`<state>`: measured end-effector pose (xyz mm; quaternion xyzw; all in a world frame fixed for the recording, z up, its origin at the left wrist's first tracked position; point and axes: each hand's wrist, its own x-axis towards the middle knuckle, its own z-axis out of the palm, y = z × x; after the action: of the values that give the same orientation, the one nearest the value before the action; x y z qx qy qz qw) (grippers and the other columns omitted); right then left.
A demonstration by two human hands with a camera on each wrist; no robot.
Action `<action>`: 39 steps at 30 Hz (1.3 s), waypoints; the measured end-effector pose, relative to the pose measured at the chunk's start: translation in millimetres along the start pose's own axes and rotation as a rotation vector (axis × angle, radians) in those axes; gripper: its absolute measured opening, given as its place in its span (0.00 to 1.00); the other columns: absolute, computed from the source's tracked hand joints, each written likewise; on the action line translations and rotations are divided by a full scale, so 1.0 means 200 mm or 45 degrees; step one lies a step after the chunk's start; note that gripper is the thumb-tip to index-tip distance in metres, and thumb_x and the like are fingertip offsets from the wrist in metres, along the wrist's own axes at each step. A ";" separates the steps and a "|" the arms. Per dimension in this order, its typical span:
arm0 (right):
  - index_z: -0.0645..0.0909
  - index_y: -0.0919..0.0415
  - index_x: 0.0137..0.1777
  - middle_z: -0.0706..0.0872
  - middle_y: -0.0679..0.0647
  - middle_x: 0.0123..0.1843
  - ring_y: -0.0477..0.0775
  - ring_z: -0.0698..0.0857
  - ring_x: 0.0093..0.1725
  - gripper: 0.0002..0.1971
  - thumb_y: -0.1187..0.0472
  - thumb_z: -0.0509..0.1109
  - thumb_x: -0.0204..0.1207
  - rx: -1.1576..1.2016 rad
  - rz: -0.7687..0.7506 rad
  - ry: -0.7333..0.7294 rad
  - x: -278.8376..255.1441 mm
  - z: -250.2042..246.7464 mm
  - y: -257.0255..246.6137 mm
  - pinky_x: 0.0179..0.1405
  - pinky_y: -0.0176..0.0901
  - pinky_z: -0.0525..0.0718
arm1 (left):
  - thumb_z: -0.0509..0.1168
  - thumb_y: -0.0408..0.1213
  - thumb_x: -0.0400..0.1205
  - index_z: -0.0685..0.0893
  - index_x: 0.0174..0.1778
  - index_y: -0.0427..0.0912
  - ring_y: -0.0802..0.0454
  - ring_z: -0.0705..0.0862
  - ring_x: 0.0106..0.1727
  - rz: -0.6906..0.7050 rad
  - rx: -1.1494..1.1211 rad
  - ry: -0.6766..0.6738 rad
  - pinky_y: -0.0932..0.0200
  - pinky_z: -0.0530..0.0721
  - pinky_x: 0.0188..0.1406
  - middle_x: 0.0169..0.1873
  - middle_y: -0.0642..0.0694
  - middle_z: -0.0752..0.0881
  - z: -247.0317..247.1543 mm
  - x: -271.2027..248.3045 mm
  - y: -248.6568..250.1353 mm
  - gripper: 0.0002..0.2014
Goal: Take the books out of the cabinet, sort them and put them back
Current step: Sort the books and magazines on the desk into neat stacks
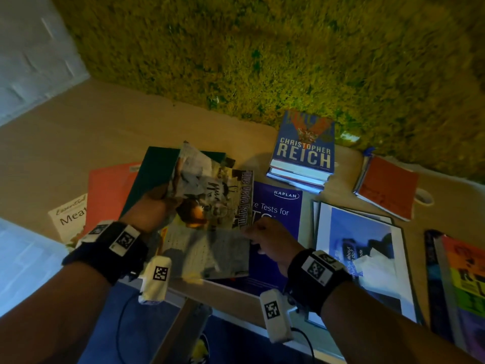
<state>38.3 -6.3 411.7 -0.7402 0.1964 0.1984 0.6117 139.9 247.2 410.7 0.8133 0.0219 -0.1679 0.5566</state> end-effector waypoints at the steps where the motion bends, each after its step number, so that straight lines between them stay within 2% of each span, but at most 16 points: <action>1: 0.84 0.58 0.45 0.92 0.55 0.48 0.55 0.89 0.51 0.06 0.58 0.72 0.83 0.056 0.025 -0.040 0.00 -0.01 0.00 0.56 0.51 0.83 | 0.63 0.28 0.85 0.84 0.64 0.44 0.49 0.84 0.60 -0.003 0.024 -0.011 0.60 0.81 0.51 0.58 0.47 0.87 0.03 -0.03 0.03 0.14; 3: 0.85 0.58 0.59 0.94 0.57 0.52 0.60 0.92 0.56 0.09 0.59 0.74 0.81 0.273 0.070 -0.072 -0.03 -0.02 -0.02 0.64 0.61 0.87 | 0.64 0.30 0.84 0.84 0.61 0.48 0.52 0.85 0.54 0.029 0.085 0.022 0.61 0.78 0.43 0.51 0.53 0.88 0.08 -0.06 0.06 0.13; 5: 0.81 0.59 0.66 0.93 0.61 0.56 0.66 0.91 0.59 0.17 0.61 0.75 0.79 0.461 0.014 0.012 -0.05 -0.06 -0.08 0.63 0.67 0.88 | 0.67 0.35 0.82 0.82 0.62 0.49 0.43 0.86 0.52 0.067 0.087 0.099 0.57 0.80 0.40 0.51 0.46 0.87 0.14 -0.12 0.12 0.13; 8: 0.83 0.56 0.55 0.91 0.55 0.45 0.63 0.91 0.50 0.06 0.66 0.70 0.83 0.545 -0.259 0.045 -0.11 -0.12 -0.23 0.44 0.53 0.89 | 0.58 0.66 0.81 0.81 0.69 0.47 0.40 0.82 0.63 0.315 0.234 0.042 0.45 0.80 0.58 0.63 0.43 0.84 0.22 -0.22 0.22 0.30; 11: 0.84 0.54 0.53 0.91 0.47 0.45 0.53 0.90 0.49 0.04 0.62 0.73 0.82 0.279 -0.668 0.023 -0.23 -0.11 -0.41 0.46 0.53 0.88 | 0.62 0.57 0.84 0.78 0.70 0.60 0.68 0.83 0.60 0.317 -0.249 -0.178 0.63 0.84 0.54 0.58 0.68 0.85 0.34 -0.37 0.46 0.18; 14: 0.83 0.53 0.63 0.88 0.44 0.56 0.40 0.85 0.61 0.10 0.60 0.73 0.82 -0.214 -1.011 -0.151 -0.33 -0.03 -0.47 0.62 0.41 0.83 | 0.67 0.52 0.81 0.79 0.70 0.40 0.46 0.90 0.59 0.369 -0.619 -0.342 0.50 0.90 0.49 0.58 0.41 0.90 0.35 -0.43 0.60 0.25; 16: 0.80 0.57 0.75 0.79 0.55 0.74 0.50 0.71 0.79 0.21 0.56 0.72 0.82 -0.533 -1.112 -0.182 -0.33 -0.02 -0.43 0.78 0.42 0.71 | 0.68 0.44 0.81 0.80 0.67 0.32 0.43 0.91 0.54 0.419 -0.740 -0.269 0.53 0.90 0.46 0.54 0.38 0.91 0.30 -0.41 0.60 0.23; 18: 0.81 0.58 0.75 0.76 0.57 0.76 0.51 0.69 0.79 0.21 0.56 0.71 0.83 -0.563 -1.061 -0.138 -0.32 -0.07 -0.38 0.77 0.38 0.68 | 0.56 0.31 0.86 0.75 0.73 0.28 0.33 0.87 0.60 0.379 -0.879 -0.369 0.44 0.89 0.50 0.63 0.29 0.85 0.29 -0.40 0.57 0.20; 21: 0.84 0.56 0.67 0.81 0.56 0.65 0.46 0.83 0.62 0.12 0.61 0.70 0.86 -0.242 -0.864 0.018 -0.27 -0.19 -0.30 0.54 0.27 0.81 | 0.49 0.28 0.89 0.72 0.77 0.32 0.28 0.82 0.65 0.312 -0.958 -0.522 0.29 0.78 0.66 0.70 0.24 0.77 0.33 -0.44 0.51 0.20; 23: 0.81 0.51 0.69 0.84 0.54 0.65 0.41 0.85 0.58 0.14 0.59 0.71 0.85 -0.010 -0.663 0.110 -0.19 -0.28 -0.21 0.49 0.30 0.82 | 0.52 0.30 0.89 0.80 0.73 0.39 0.30 0.85 0.64 0.248 -0.952 -0.494 0.30 0.83 0.62 0.68 0.28 0.82 0.37 -0.46 0.51 0.19; 25: 0.76 0.53 0.78 0.84 0.59 0.73 0.48 0.87 0.61 0.23 0.50 0.70 0.85 0.353 -0.390 0.016 -0.13 -0.34 -0.10 0.47 0.37 0.86 | 0.51 0.30 0.88 0.86 0.67 0.42 0.34 0.88 0.61 0.238 -0.974 -0.502 0.37 0.88 0.55 0.64 0.31 0.86 0.40 -0.48 0.50 0.20; 27: 0.77 0.59 0.80 0.85 0.60 0.74 0.58 0.88 0.67 0.27 0.46 0.66 0.85 0.665 -0.224 -0.098 -0.11 -0.37 0.00 0.57 0.44 0.89 | 0.50 0.32 0.88 0.87 0.65 0.44 0.35 0.88 0.62 0.188 -0.993 -0.514 0.38 0.89 0.55 0.64 0.33 0.86 0.43 -0.48 0.48 0.21; 29: 0.79 0.61 0.78 0.84 0.62 0.75 0.64 0.83 0.74 0.27 0.45 0.66 0.86 0.871 -0.108 -0.140 -0.10 -0.38 0.08 0.77 0.58 0.80 | 0.51 0.34 0.88 0.88 0.64 0.45 0.34 0.87 0.62 0.076 -1.029 -0.518 0.37 0.88 0.55 0.64 0.34 0.87 0.43 -0.47 0.45 0.20; 32: 0.81 0.66 0.76 0.84 0.68 0.74 0.70 0.82 0.74 0.25 0.50 0.70 0.86 0.917 -0.071 -0.066 -0.09 -0.42 0.18 0.77 0.63 0.78 | 0.54 0.34 0.86 0.85 0.67 0.47 0.32 0.87 0.62 0.006 -0.933 -0.488 0.28 0.84 0.58 0.65 0.33 0.86 0.44 -0.41 0.36 0.19; 36: 0.83 0.65 0.69 0.91 0.62 0.57 0.58 0.92 0.51 0.16 0.59 0.70 0.86 0.792 -0.116 0.101 -0.10 -0.50 0.23 0.49 0.46 0.89 | 0.60 0.35 0.84 0.87 0.61 0.48 0.33 0.91 0.51 -0.078 -0.738 -0.450 0.35 0.90 0.48 0.56 0.33 0.90 0.51 -0.34 0.31 0.14; 39: 0.85 0.67 0.65 0.92 0.65 0.56 0.60 0.92 0.49 0.12 0.61 0.69 0.86 0.693 -0.103 0.210 -0.12 -0.56 0.26 0.53 0.50 0.90 | 0.58 0.31 0.87 0.87 0.61 0.47 0.33 0.91 0.52 -0.036 -0.682 -0.510 0.38 0.92 0.43 0.55 0.34 0.91 0.60 -0.32 0.30 0.15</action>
<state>-2.9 -124.3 400.7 -0.5695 0.2619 0.0527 0.7773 63.9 125.5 443.9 0.5885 -0.0334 -0.3204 0.7415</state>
